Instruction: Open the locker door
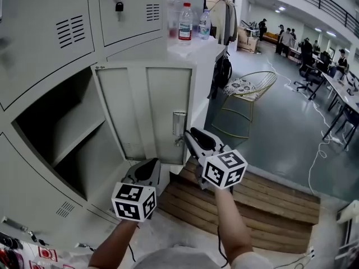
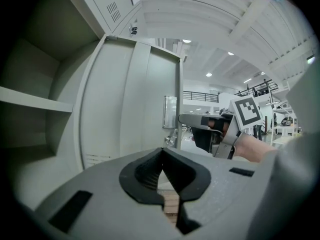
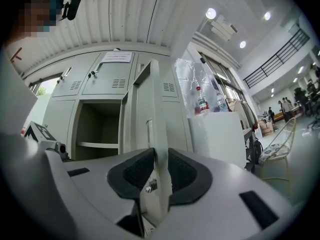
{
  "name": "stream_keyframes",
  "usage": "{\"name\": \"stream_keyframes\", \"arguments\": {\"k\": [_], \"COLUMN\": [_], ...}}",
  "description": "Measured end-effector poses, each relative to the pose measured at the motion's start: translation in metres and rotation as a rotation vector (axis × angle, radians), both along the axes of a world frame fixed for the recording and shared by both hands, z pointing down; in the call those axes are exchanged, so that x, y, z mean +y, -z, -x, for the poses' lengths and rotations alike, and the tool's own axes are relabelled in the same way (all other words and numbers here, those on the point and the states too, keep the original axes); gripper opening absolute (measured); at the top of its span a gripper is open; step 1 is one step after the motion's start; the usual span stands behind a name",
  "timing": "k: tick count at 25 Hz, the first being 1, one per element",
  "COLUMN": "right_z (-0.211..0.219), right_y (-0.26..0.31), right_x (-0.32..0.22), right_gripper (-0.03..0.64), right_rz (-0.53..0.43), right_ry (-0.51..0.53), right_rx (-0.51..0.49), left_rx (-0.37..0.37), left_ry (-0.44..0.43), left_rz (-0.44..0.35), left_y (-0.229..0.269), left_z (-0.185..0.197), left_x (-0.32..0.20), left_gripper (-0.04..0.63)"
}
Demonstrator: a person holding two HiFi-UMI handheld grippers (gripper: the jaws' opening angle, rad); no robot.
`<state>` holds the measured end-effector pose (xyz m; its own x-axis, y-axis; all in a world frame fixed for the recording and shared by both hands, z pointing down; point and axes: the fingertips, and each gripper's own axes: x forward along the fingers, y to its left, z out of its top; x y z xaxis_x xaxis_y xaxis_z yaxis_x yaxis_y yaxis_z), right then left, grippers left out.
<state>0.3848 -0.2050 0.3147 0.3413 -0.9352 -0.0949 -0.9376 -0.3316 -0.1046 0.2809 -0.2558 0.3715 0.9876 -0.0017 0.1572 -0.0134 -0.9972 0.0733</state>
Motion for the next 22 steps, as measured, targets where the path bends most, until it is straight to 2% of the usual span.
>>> {"name": "stream_keyframes", "arguments": {"k": [7,16,22], "right_z": [0.003,0.024,0.044], "right_y": [0.001,0.009,0.008], "right_x": [0.004,0.019,0.02], "right_gripper": [0.101,0.1,0.091], "right_rz": [0.014,0.023,0.023], "right_ry": [-0.071,-0.102,-0.101], "right_rx": [0.01,0.075,0.08], "left_rx": [0.006,0.007,0.007], "left_ry": [0.003,-0.012,-0.007], "left_rz": [0.006,0.014,0.019], "left_y": [0.001,0.0,0.001], "left_z": [0.005,0.013,0.023], "left_x": [0.003,0.015,0.016], "left_gripper": [0.006,0.006,0.006]}}
